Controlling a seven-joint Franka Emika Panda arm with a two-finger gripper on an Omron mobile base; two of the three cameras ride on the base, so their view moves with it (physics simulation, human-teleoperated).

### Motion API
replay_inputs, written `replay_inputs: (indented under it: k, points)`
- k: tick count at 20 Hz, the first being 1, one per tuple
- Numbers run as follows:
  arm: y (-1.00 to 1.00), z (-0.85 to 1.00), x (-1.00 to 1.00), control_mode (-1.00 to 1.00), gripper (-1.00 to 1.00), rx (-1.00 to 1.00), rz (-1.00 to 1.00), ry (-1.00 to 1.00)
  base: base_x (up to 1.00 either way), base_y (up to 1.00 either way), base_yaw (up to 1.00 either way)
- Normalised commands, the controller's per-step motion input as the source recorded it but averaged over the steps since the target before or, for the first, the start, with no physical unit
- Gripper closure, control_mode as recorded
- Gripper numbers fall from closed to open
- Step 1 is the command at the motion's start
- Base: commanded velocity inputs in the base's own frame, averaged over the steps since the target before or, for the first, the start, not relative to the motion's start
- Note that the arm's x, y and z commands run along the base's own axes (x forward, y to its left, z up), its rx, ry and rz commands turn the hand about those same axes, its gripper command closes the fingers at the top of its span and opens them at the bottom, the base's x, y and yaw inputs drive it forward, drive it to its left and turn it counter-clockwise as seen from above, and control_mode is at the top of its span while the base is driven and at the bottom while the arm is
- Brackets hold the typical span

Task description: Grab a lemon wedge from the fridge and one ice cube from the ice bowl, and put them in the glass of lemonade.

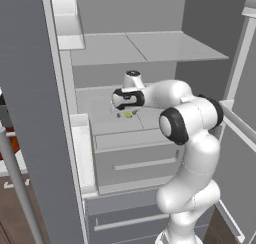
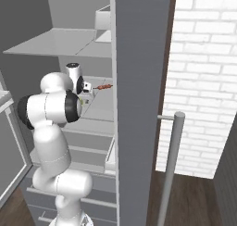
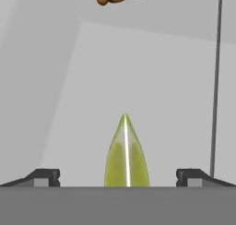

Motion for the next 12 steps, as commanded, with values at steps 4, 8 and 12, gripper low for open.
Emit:
replay_inputs:
  k: [4,8,12]
  points:
    - [0.0,-0.23,0.0,-1.0,-1.0,0.0,0.0,0.08,0.0,0.0,0.0]
    - [0.01,0.0,0.0,-1.0,-1.0,0.0,0.0,0.02,0.0,0.0,0.0]
    - [0.0,0.0,-0.09,-1.0,-1.0,0.0,0.0,0.0,0.0,0.0,0.0]
